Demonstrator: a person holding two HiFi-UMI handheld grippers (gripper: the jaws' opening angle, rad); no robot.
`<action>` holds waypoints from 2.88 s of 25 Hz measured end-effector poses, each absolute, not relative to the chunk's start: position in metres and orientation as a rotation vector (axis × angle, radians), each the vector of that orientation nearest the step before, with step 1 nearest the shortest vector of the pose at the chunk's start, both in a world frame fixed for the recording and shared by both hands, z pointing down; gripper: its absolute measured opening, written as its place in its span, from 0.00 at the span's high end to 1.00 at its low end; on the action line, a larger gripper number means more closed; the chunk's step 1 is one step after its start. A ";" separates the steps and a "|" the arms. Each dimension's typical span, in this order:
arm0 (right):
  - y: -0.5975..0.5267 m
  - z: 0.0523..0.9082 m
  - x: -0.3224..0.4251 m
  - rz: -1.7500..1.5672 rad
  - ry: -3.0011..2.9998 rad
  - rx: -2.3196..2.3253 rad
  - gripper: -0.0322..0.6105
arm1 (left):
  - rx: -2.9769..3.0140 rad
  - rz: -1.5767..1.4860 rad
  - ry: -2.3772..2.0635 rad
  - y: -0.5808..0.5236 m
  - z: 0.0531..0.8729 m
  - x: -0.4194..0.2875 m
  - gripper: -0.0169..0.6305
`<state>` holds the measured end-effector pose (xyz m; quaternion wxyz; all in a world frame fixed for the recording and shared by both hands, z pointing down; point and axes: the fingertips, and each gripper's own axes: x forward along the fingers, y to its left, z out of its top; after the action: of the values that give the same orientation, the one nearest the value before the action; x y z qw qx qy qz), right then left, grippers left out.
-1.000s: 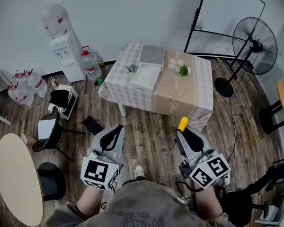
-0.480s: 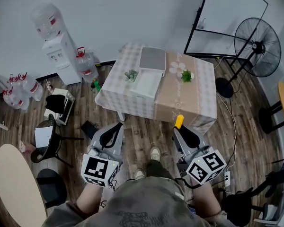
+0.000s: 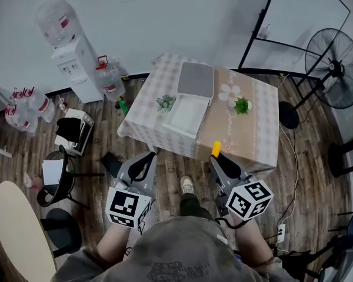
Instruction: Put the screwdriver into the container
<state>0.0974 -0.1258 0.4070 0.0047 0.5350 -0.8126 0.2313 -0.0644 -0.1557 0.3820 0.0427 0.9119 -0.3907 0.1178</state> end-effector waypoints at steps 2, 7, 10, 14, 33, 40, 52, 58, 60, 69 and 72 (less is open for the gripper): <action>-0.154 0.419 0.102 0.775 -2.539 1.638 0.79 | 2.763 0.388 -1.201 -0.179 0.391 -0.055 0.97; -0.222 0.448 0.109 0.924 -2.512 1.538 0.79 | 2.684 0.463 -1.222 -0.235 0.414 -0.037 0.97; -0.263 0.468 0.112 1.005 -2.485 1.485 0.79 | 2.639 0.503 -1.238 -0.269 0.430 -0.029 0.97; -0.310 0.504 0.112 1.113 -2.430 1.409 0.79 | 2.570 0.560 -1.270 -0.309 0.458 -0.022 0.97; -0.411 0.648 0.090 1.297 -2.093 1.247 0.79 | 2.357 0.727 -1.203 -0.390 0.551 -0.029 0.97; -0.418 0.681 0.079 1.300 -1.957 1.249 0.79 | 2.340 0.773 -1.101 -0.402 0.576 -0.040 0.97; -0.428 0.723 0.075 1.346 -1.787 1.278 0.79 | 2.324 0.806 -1.027 -0.404 0.598 -0.050 0.97; -0.433 0.715 0.079 1.292 -1.789 1.322 0.71 | 2.319 0.802 -1.038 -0.405 0.597 -0.056 0.97; -0.436 0.702 0.081 1.272 -1.817 1.335 0.70 | 2.324 0.797 -1.050 -0.407 0.594 -0.058 0.97; -0.443 0.578 0.073 1.100 -2.141 1.347 0.83 | 2.397 0.713 -1.127 -0.417 0.541 -0.063 0.97; -0.439 0.537 0.069 0.996 -2.246 1.344 0.86 | 2.441 0.662 -1.160 -0.421 0.512 -0.064 0.97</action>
<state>0.0694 -0.4388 0.5365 0.1697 0.4728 -0.7905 0.3503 -0.0636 -0.4214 0.5123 0.1784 0.8633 -0.4101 0.2341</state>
